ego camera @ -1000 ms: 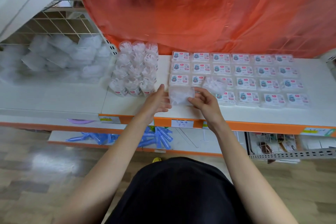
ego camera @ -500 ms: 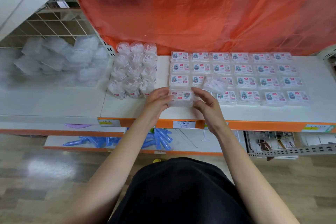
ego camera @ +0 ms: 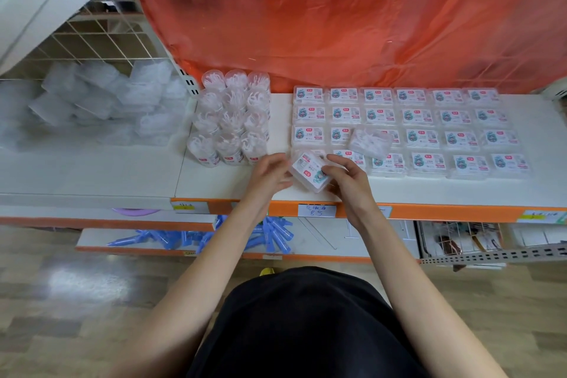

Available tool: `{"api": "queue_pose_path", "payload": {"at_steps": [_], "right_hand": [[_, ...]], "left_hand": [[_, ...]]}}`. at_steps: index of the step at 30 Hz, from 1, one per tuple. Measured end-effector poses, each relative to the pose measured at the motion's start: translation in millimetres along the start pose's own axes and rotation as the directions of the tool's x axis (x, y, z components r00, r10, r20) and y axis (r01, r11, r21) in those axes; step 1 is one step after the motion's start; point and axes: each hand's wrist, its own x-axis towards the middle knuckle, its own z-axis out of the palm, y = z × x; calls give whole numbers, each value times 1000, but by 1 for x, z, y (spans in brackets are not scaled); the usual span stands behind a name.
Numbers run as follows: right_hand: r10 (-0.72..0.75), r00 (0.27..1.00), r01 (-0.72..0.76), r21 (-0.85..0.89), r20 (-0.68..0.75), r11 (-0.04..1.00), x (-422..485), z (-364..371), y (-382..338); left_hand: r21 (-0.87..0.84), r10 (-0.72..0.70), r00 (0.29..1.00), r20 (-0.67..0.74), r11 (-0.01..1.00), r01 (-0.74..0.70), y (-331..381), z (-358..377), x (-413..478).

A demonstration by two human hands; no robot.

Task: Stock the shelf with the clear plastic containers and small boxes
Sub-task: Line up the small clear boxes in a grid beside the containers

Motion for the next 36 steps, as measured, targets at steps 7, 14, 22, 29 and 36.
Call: {"api": "queue_pose_path", "payload": {"at_steps": [7,14,22,29,36], "right_hand": [[5,1000,-5,-27,19,1000,-4,5,11],[-326,937,345,-475,125,810,-9,-5,24],[-462,758,615,-740,460,272,-1,-20,17],[-480,787,551,-792,387,264,4,-25,28],[-444,814,515,-819,375,253,3,-25,37]], "left_hand": [[45,-39,998,41,998,37,-4,4,-5],[191,86,994,60,977,-96,5,-1,-1],[437,87,959,271,876,-203,6,-10,12],[713,358,921,152,605,-353,-15,-10,-3],[912,476,856,201,229,-341,-62,-38,-12]]}}
